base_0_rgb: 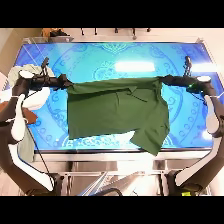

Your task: Fold the shirts.

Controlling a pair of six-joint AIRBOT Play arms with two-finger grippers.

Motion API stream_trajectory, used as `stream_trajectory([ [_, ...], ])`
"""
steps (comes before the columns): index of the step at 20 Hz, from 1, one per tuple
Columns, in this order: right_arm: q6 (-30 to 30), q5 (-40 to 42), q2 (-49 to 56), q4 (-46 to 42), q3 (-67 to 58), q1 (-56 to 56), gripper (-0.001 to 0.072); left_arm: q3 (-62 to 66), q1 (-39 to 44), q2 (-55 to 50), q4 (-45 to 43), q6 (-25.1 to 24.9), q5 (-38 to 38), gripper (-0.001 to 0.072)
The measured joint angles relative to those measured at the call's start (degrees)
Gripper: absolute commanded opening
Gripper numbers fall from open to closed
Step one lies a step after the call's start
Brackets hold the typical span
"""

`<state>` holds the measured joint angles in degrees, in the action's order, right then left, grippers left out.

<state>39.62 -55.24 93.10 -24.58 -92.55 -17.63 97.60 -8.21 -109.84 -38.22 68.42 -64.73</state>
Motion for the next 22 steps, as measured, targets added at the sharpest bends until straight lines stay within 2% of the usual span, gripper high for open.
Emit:
stream_trajectory([
  [3, 1.4, -2.8, 3.9, -0.1, -5.0, -1.4, 0.0018, 8.3, 0.3, -3.6, -2.6, 3.2, -1.0, 0.0015],
  [7, 2.4, -8.4, 5.0, -4.5, -7.8, -3.2, 0.0018, 14.4, 1.5, -5.1, -9.6, 7.3, -5.0, 0.0015],
  [11, 3.9, -12.2, 5.5, -12.7, -8.2, -3.1, 0.0018, 16.0, 4.2, -5.9, -19.6, 10.8, -9.1, 0.0015],
  [14, 4.3, -13.1, 6.0, -15.5, -8.2, -3.0, 0.0019, 16.4, 5.9, -6.2, -27.9, 14.6, -11.4, 0.0015],
  [22, 4.8, -13.2, 6.9, -17.5, -8.2, -1.4, 0.0019, 15.6, 7.3, -6.3, -35.1, 17.4, -13.9, 0.0015],
])
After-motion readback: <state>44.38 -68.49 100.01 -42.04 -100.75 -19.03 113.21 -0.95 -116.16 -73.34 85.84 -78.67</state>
